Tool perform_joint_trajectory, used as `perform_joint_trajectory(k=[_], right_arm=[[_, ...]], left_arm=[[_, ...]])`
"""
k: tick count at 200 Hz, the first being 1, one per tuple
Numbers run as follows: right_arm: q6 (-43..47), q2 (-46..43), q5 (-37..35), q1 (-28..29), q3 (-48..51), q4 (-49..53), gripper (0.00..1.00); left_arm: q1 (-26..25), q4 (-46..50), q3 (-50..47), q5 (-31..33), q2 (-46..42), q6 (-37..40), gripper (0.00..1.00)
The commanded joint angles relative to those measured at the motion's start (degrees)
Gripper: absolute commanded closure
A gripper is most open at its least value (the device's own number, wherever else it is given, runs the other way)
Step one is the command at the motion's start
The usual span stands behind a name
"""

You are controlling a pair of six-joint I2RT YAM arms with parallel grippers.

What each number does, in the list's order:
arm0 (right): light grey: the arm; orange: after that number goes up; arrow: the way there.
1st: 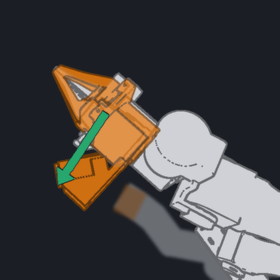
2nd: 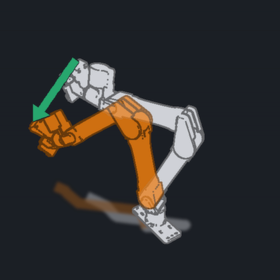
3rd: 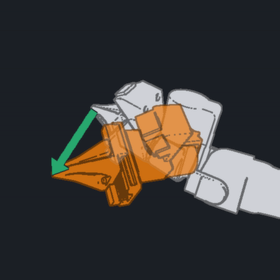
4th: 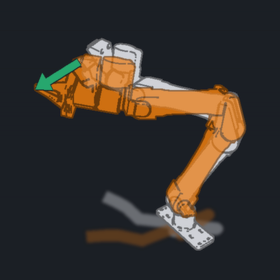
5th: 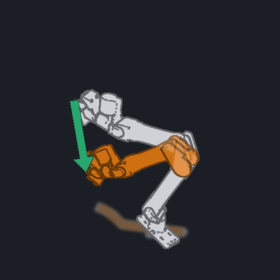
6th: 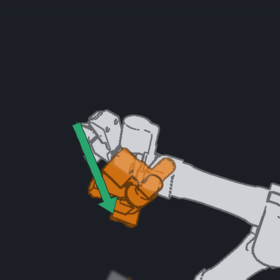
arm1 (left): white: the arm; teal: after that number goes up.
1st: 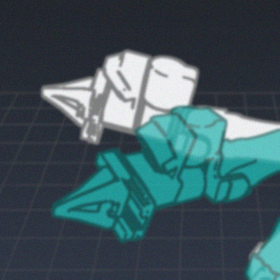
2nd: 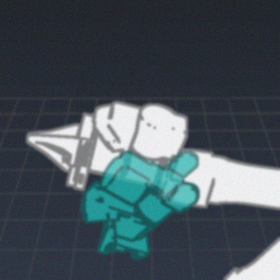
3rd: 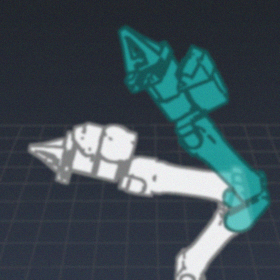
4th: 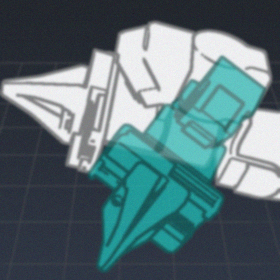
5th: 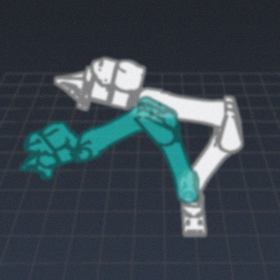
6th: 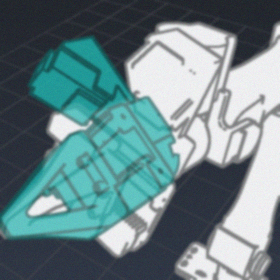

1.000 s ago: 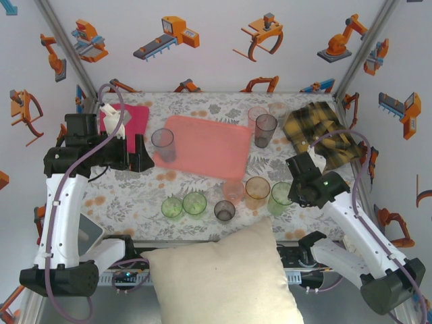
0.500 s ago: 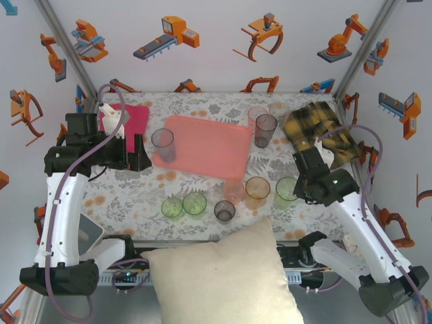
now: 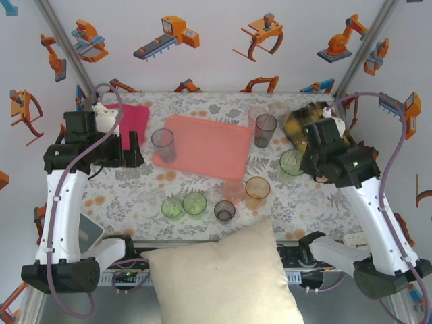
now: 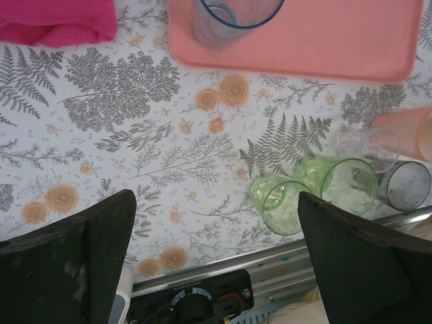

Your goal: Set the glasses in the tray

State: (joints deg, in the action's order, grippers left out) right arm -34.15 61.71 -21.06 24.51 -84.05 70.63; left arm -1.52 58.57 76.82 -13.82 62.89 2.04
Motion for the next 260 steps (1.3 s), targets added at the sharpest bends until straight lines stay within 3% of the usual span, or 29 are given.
perform_joint_trajectory(k=[1,79,135,184,260], right_arm=[[3.7,3.7,-0.2,-0.2,-6.2,0.8,1.0],[7.4,23.1,5.5,1.0,-27.9,-1.6,1.0],[8.9,42.3,5.7,6.9,-49.1,-1.8,1.0],[10.1,60.0,11.0,11.4,-68.3,-6.5,1.0],[8.9,67.4,16.8,15.8,-60.3,-30.9,0.99]], left_arm=[[1.2,-1.0,1.3,1.1,-0.1,-1.3,0.03],[5.8,-1.6,-0.9,1.4,-0.1,0.0,0.03],[7.4,-3.2,-3.0,0.5,0.2,0.5,0.03],[7.8,-4.7,-2.6,-3.0,2.9,-0.2,0.03],[7.9,-5.4,-3.9,-3.9,3.1,1.3,0.03]])
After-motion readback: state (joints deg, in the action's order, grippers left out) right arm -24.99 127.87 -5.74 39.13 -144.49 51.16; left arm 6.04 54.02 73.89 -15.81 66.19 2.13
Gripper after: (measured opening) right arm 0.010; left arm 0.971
